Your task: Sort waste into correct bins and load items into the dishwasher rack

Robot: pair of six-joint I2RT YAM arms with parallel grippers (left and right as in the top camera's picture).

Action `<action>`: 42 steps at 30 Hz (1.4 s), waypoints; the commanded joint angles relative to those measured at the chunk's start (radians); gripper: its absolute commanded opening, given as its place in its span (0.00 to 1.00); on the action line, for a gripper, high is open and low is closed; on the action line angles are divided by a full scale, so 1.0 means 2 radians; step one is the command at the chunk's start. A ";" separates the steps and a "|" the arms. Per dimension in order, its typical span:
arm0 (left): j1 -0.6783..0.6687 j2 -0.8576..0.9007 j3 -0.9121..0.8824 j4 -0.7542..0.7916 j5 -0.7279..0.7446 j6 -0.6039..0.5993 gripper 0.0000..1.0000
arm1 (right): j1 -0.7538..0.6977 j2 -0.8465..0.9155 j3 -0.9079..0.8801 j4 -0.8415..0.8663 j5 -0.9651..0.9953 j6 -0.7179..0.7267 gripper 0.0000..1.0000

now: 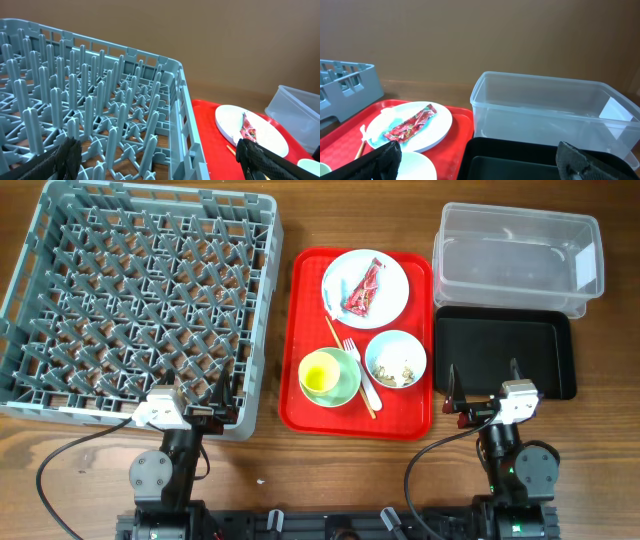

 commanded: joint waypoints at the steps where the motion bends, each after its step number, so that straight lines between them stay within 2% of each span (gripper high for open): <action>1: 0.000 0.001 0.005 -0.004 0.007 0.000 1.00 | 0.001 0.017 0.005 -0.002 0.002 0.005 1.00; 4: 0.000 0.013 0.029 -0.035 -0.002 0.001 1.00 | 0.002 0.041 0.025 -0.005 0.001 0.023 1.00; 9: 0.000 0.116 0.141 -0.137 -0.027 0.001 1.00 | 0.002 0.149 0.116 -0.044 -0.017 0.031 1.00; 15: 0.000 0.347 0.380 -0.344 -0.036 0.001 1.00 | 0.002 0.362 0.324 -0.181 -0.073 0.031 1.00; 17: 0.000 0.385 0.415 -0.372 -0.036 0.001 1.00 | 0.002 0.431 0.413 -0.260 -0.072 0.029 1.00; 19: 0.000 0.394 0.419 -0.375 -0.034 0.001 1.00 | 0.001 0.490 0.502 -0.335 -0.070 0.029 1.00; 20: 0.000 0.393 0.419 -0.375 -0.034 0.001 1.00 | 0.001 0.502 0.518 -0.343 -0.070 0.030 1.00; 24: 0.000 0.394 0.419 -0.375 -0.034 0.001 1.00 | 0.002 0.562 0.523 -0.346 -0.094 0.046 1.00; 27: 0.000 0.394 0.419 -0.375 -0.034 0.001 1.00 | 0.002 0.572 0.526 -0.348 -0.115 0.055 1.00; 32: 0.000 0.394 0.419 -0.374 -0.034 0.001 1.00 | 0.040 0.612 0.628 -0.405 -0.091 0.069 1.00; 35: 0.000 0.394 0.419 -0.374 -0.034 0.001 1.00 | 0.098 0.702 0.748 -0.444 -0.041 0.086 0.99; 38: 0.000 0.394 0.419 -0.374 -0.034 0.001 1.00 | 0.141 0.796 0.842 -0.439 -0.003 0.129 1.00; 40: 0.000 0.394 0.419 -0.374 -0.034 0.001 1.00 | 0.162 0.854 0.853 -0.414 0.049 0.190 1.00; 42: 0.000 0.394 0.419 -0.374 -0.034 0.001 1.00 | 0.172 0.908 0.853 -0.399 0.055 0.227 1.00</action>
